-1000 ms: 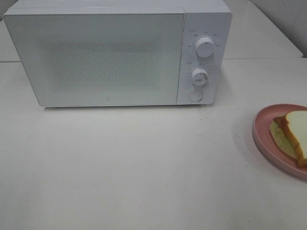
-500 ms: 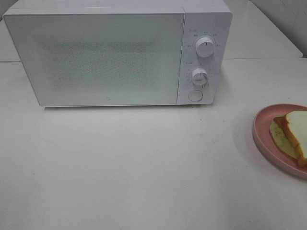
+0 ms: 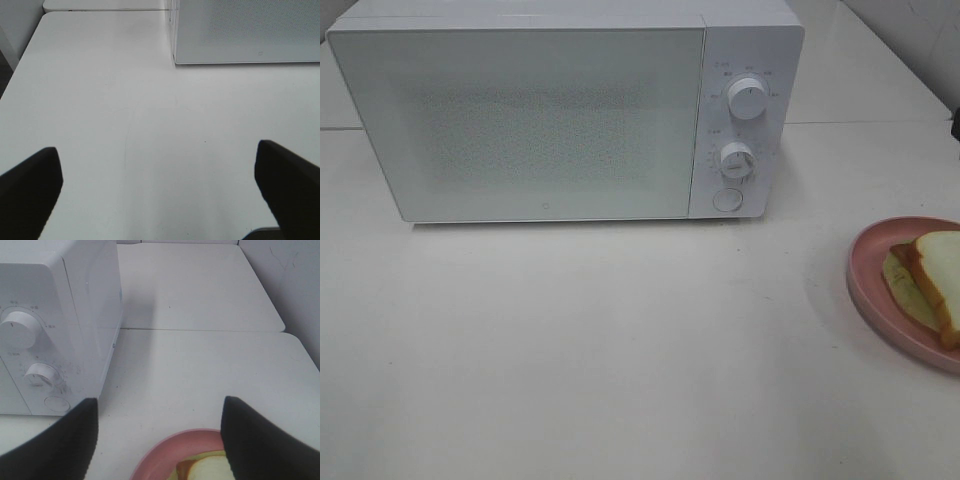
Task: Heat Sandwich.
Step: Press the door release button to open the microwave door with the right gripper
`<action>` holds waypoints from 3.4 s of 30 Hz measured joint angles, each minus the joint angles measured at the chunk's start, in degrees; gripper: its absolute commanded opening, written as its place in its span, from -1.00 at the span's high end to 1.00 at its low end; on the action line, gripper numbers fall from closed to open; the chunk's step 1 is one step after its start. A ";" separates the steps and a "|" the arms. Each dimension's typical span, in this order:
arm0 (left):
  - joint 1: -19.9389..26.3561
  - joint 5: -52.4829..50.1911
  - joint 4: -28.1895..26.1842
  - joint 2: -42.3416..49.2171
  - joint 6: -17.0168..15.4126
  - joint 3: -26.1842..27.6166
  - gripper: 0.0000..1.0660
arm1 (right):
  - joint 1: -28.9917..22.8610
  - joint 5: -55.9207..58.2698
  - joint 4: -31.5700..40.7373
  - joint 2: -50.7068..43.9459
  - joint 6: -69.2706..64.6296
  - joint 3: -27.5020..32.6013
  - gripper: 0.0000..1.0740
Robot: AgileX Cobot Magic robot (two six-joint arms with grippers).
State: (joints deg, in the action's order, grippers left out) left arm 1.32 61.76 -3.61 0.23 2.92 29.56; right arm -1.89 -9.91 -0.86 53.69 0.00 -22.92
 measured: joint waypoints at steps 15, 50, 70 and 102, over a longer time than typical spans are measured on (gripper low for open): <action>0.00 0.00 0.00 0.00 0.00 0.00 -0.88 | -6.53 -16.96 5.39 16.90 3.72 0.00 -0.17; 0.00 0.00 0.00 0.00 0.00 0.00 -0.88 | -40.91 -45.66 48.59 40.74 23.38 -0.17 -0.40; 0.00 0.00 0.00 0.00 0.00 0.00 -0.88 | -40.91 -42.28 49.96 40.74 -4.64 -0.17 -0.40; 0.00 0.00 0.00 0.00 0.00 0.00 -0.88 | -40.91 -35.58 49.96 40.74 -67.67 -0.17 1.00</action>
State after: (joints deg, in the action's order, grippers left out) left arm 1.32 61.76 -3.61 0.23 2.92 29.56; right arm -42.80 -45.49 49.10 94.42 -67.67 -23.09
